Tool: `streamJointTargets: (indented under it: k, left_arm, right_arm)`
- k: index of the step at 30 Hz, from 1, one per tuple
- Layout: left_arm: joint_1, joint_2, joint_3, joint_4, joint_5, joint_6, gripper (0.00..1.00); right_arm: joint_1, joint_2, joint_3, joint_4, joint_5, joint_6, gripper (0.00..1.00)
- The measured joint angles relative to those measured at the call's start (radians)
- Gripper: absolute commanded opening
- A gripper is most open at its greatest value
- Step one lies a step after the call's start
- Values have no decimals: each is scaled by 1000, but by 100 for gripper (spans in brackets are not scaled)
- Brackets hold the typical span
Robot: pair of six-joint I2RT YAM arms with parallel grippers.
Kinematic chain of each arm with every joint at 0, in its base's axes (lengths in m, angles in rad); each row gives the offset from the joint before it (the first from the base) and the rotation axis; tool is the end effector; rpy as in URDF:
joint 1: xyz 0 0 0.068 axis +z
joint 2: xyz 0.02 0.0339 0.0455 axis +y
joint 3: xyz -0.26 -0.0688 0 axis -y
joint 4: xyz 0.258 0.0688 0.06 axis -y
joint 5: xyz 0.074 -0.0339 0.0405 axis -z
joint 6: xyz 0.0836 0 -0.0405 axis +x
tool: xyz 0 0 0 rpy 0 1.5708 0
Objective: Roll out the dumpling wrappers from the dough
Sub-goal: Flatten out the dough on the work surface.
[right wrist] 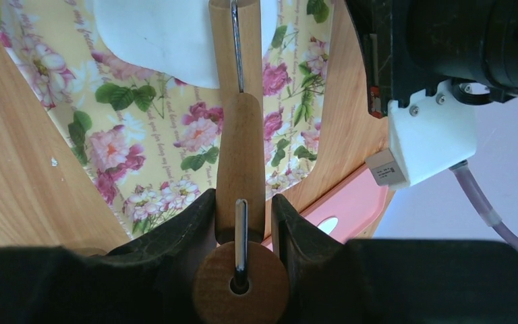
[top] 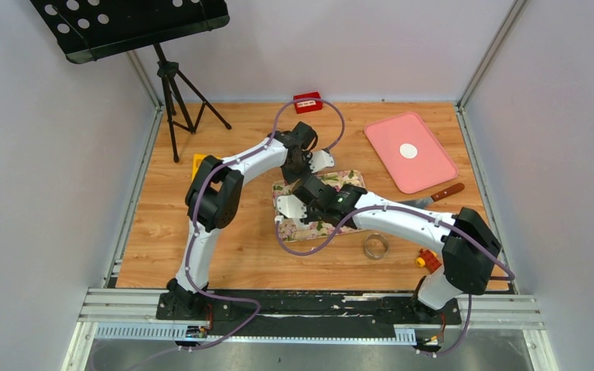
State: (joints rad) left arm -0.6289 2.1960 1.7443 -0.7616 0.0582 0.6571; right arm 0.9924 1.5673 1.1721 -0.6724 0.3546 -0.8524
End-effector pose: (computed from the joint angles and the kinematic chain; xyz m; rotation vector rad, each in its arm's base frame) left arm 0.3898 -0.2896 0.1182 1.6801 2.2180 -0.0739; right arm 0.2177 0.2804 0.1960 -1.9901 1.6573 -0.4159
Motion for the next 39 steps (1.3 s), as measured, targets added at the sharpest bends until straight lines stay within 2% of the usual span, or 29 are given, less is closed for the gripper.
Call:
streamJointTargets:
  k: [20,39]
  left_arm:
    - [-5,0,-4,4,-8,-1,0]
    - [-11,-6,-16,16,-19,-1,0]
  right_arm:
    - [72,4,-20,-89,-12,14,0]
    - [79,-18,8,-204,-95,39,0]
